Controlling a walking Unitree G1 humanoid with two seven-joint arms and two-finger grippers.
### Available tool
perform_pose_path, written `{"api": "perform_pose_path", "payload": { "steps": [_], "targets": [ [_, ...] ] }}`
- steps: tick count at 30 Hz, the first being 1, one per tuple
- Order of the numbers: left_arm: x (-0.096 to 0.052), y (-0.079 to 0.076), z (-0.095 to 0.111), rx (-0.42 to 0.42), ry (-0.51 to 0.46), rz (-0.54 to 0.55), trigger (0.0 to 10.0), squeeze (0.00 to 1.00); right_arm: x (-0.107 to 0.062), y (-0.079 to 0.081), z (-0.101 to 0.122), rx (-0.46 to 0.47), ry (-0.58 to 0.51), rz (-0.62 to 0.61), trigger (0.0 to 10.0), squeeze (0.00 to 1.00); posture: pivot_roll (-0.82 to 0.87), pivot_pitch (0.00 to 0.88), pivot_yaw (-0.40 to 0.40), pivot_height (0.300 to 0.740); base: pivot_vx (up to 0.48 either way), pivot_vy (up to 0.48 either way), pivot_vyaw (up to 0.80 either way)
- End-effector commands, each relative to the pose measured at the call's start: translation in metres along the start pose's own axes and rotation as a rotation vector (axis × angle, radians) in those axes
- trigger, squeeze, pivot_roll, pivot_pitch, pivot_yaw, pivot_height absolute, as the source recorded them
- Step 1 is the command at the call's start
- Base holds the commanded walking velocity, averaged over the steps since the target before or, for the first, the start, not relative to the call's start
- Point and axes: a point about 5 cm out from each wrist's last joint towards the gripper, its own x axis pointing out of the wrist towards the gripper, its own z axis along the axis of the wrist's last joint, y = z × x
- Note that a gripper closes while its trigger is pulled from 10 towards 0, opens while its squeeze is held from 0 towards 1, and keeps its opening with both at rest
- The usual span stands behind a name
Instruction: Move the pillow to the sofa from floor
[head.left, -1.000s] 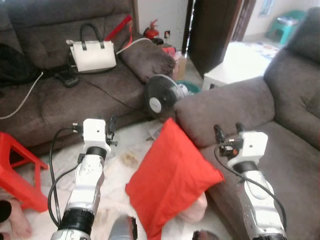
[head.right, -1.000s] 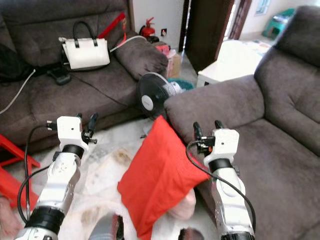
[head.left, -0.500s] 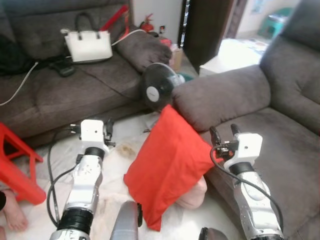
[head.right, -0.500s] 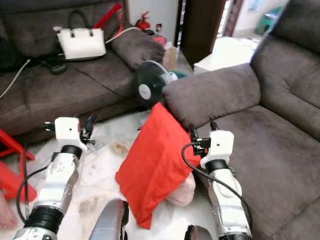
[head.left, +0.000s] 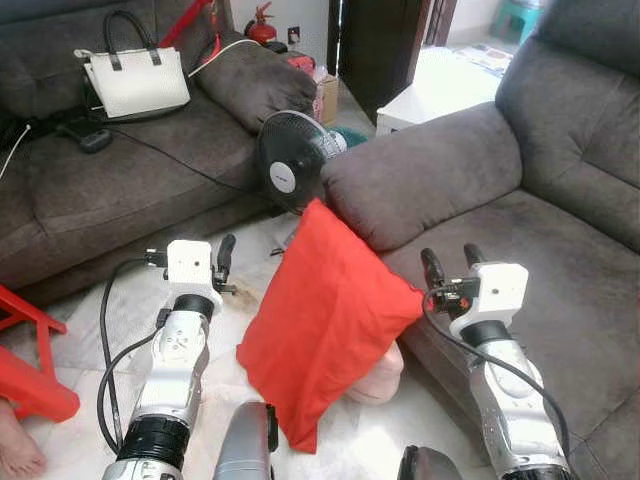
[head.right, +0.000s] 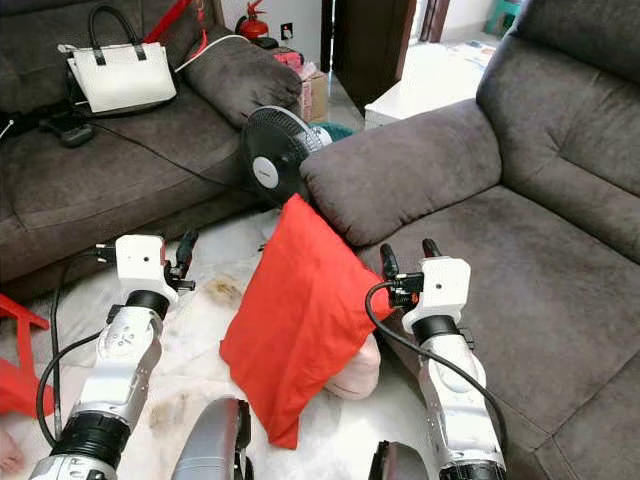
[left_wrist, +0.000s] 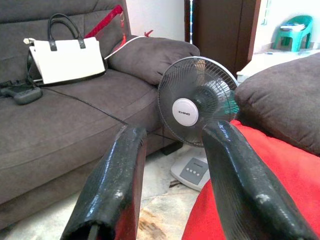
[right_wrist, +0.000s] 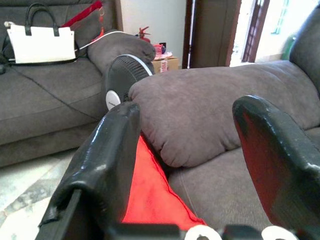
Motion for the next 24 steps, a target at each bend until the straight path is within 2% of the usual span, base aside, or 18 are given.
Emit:
{"api": "perform_pose_path", "payload": {
  "steps": [1,24],
  "targets": [
    [0.0029,0.0015,0.002,-0.01,0.0,-0.003,10.0,0.0,0.0015,0.0024,-0.0002,-0.009,0.005,0.014,10.0,0.0,0.09,0.035,-0.005,0.622,0.289,0.0,0.0],
    [0.0038,0.0013,0.0033,-0.014,0.001,-0.008,10.0,0.0,0.0034,0.0043,-0.0029,0.007,0.029,0.02,10.0,0.0,0.09,0.053,-0.005,0.622,0.31,0.0,0.0]
  ]
}}
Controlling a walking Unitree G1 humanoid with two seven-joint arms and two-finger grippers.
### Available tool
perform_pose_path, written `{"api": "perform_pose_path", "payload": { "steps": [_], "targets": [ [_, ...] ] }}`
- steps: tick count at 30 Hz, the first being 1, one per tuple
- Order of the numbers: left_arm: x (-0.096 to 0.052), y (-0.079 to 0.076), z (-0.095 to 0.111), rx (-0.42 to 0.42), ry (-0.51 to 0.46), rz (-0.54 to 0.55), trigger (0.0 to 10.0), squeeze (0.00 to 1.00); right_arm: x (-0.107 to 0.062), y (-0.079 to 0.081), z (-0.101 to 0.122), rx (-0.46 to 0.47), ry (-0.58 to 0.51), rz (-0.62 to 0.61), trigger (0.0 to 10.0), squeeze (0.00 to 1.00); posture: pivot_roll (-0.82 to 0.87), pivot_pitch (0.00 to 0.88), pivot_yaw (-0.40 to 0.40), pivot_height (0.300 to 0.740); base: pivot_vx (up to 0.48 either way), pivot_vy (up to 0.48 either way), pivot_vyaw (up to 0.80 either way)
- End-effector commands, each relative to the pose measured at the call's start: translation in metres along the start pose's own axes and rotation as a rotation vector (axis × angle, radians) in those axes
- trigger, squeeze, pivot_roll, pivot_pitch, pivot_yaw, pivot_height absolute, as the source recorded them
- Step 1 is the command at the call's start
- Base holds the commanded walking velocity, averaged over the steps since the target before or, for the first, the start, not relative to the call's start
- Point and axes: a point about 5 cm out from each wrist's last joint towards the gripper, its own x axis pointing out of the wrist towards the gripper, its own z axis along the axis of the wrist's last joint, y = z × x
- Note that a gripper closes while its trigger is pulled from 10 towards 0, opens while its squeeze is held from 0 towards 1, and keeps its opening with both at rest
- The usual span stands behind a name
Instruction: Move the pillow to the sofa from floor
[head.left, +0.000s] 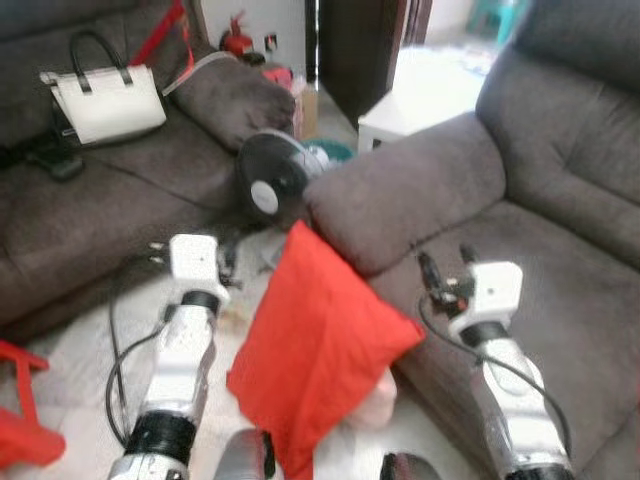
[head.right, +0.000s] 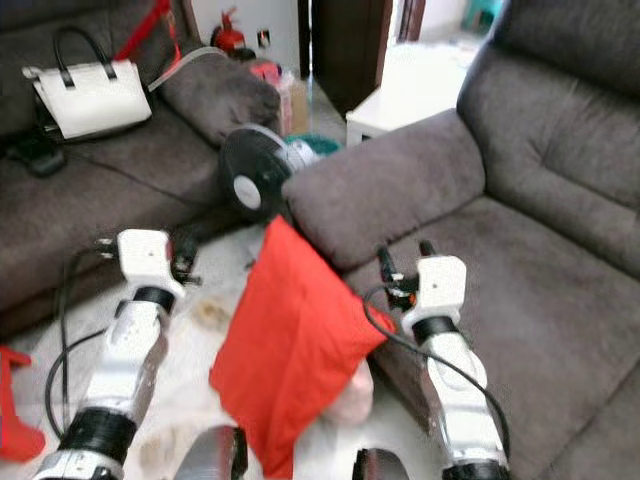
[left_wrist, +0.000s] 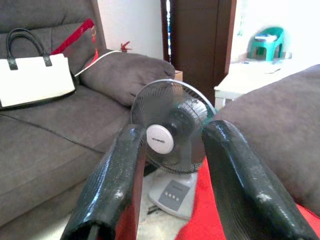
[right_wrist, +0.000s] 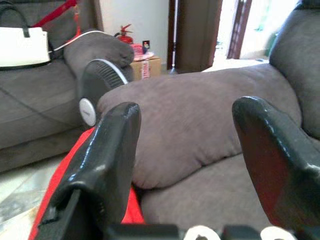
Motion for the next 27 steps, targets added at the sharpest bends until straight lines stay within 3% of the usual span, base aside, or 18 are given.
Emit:
{"api": "perform_pose_path", "payload": {
  "steps": [1,5,15,27],
  "targets": [
    [-0.002,0.006,-0.003,0.009,0.02,0.015,10.0,0.0,0.002,0.007,0.001,0.011,0.0,0.018,10.0,0.0,0.09,0.053,-0.005,0.622,0.319,0.0,0.0],
    [-0.002,0.004,-0.004,0.011,0.026,0.001,10.0,0.0,0.002,0.007,-0.001,0.014,0.009,0.021,10.0,0.0,0.09,0.054,-0.004,0.622,0.304,0.0,0.0],
    [-0.008,0.003,-0.016,0.014,0.074,-0.031,10.0,0.0,-0.004,0.009,-0.016,-0.001,0.072,0.032,10.0,0.0,0.09,0.039,-0.001,0.622,0.0,0.0,0.0],
    [-0.008,0.002,-0.013,0.015,0.06,-0.031,10.0,0.0,-0.001,0.006,-0.012,0.029,0.054,0.005,10.0,0.0,0.09,0.031,-0.002,0.606,0.0,0.0,0.0]
  ]
}}
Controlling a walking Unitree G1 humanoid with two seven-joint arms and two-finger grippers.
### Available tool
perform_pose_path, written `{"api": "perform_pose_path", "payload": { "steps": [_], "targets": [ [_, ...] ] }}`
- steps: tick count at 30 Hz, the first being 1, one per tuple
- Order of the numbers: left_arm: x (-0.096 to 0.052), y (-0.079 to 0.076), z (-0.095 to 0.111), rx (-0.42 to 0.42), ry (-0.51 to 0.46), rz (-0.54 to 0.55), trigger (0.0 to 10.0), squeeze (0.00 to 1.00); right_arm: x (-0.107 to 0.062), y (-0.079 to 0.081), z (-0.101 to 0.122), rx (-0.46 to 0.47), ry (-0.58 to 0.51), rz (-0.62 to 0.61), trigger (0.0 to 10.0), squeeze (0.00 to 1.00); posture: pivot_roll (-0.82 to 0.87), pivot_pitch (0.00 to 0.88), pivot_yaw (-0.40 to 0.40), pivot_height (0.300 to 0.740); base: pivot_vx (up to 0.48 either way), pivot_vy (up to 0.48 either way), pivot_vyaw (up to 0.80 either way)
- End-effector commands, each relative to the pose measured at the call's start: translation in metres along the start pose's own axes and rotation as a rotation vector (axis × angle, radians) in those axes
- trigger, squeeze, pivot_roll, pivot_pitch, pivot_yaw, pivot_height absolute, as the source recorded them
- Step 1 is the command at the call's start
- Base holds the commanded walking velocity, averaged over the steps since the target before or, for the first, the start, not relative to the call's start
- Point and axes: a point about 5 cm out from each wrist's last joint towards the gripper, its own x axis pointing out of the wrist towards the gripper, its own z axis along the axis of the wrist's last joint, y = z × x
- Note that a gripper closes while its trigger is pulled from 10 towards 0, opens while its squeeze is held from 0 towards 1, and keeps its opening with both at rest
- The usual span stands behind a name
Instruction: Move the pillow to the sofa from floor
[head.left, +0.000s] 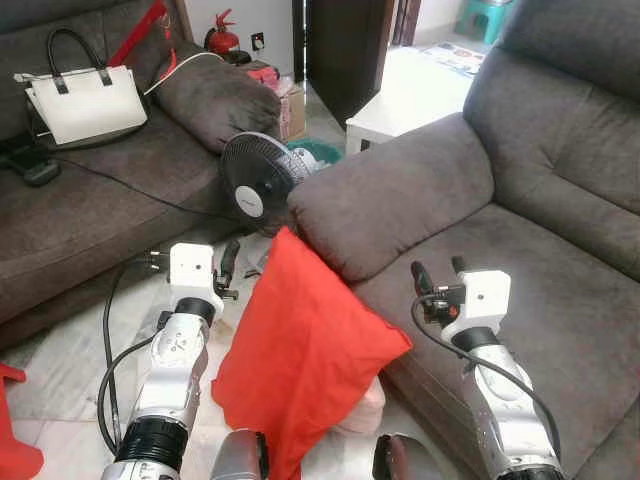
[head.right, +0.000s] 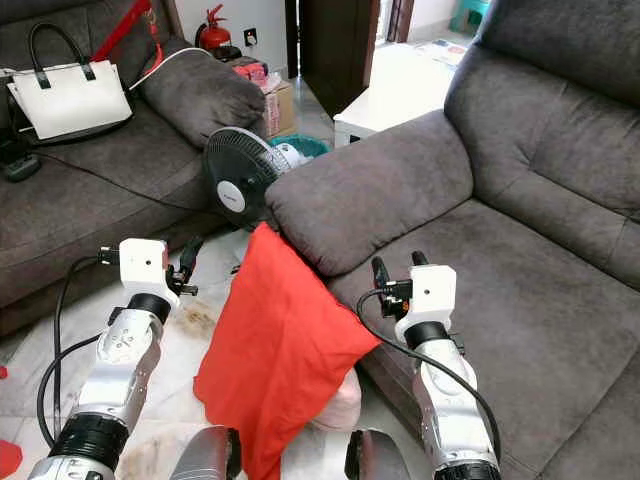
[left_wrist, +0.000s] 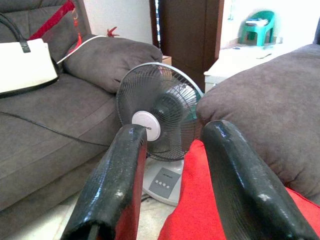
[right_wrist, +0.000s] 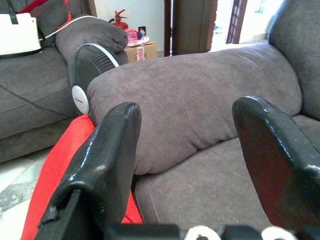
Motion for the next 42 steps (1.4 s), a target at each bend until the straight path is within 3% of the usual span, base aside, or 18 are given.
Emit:
{"api": "perform_pose_path", "payload": {
  "steps": [1,33,42],
  "targets": [
    [-0.001,0.0,-0.002,0.006,0.007,-0.002,10.0,0.0,0.001,0.001,0.0,0.009,0.007,0.008,10.0,0.0,0.09,0.032,-0.003,0.602,0.0,0.0,0.0],
    [-0.001,-0.002,-0.005,0.003,0.021,0.01,10.0,0.0,-0.001,0.008,-0.002,-0.002,0.01,0.069,10.0,0.0,0.09,0.048,-0.015,0.568,0.0,0.0,0.0],
    [-0.025,0.019,-0.033,0.052,0.12,0.051,10.0,0.0,0.0,0.008,-0.015,-0.037,0.089,0.073,10.0,0.0,0.09,0.05,-0.016,0.568,0.0,0.0,0.0]
  ]
}}
